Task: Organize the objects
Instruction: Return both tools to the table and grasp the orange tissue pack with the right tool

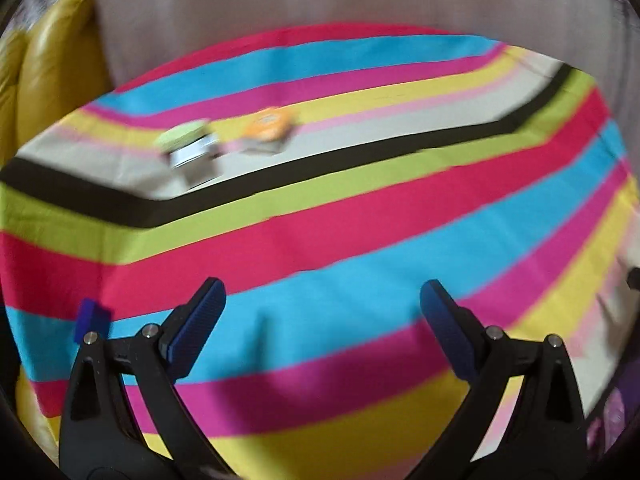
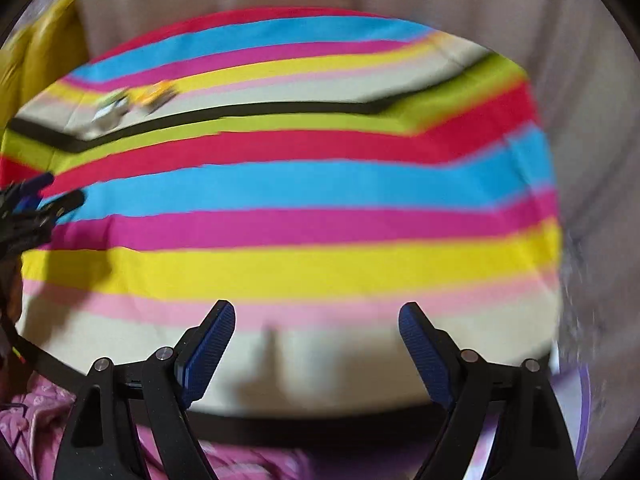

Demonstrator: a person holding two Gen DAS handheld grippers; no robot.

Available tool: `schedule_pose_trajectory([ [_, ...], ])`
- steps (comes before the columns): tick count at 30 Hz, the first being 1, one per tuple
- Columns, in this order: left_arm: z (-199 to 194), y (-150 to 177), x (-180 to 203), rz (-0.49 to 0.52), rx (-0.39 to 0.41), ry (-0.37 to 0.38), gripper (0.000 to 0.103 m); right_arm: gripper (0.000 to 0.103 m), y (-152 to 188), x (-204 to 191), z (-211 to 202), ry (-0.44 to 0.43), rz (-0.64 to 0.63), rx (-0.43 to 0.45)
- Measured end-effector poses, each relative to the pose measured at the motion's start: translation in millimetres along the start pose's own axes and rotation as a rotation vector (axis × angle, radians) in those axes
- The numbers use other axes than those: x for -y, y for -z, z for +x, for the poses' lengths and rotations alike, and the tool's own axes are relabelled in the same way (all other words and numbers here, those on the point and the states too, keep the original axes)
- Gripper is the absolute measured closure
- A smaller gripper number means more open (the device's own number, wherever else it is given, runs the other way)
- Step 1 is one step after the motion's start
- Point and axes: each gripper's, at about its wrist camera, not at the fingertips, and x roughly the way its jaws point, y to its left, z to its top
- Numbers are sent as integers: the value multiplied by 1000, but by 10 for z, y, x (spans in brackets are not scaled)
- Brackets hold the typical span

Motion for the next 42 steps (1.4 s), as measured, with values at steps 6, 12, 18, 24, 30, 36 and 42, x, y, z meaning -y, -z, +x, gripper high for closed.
schedule_pose_trajectory([
  [6,295,146,-452,-72,-49,-49,4,18,-657,-820,486,-96,-162,-13],
  [12,439,196,-684,-148,-125,13,4,18,-1411,-1419,1054,-191,-200,-16],
  [18,434,209,-687,-168,-133,1,0,17,-1839,-1685,1568,-250,-89,-51],
  [24,439,215,-698,-170,-133,3,0,9,-1969,-1850,1692,-184,-136,0],
  [30,435,217,-695,-171,-134,2,0,0,-2125,-2038,1815,-191,-180,13],
  [36,435,219,-698,-170,-134,2,0,0,-2402,-2241,1969,-202,-196,14],
  [42,442,215,-711,-166,-134,6,0,0,-2641,-2352,2108,-191,-176,22],
])
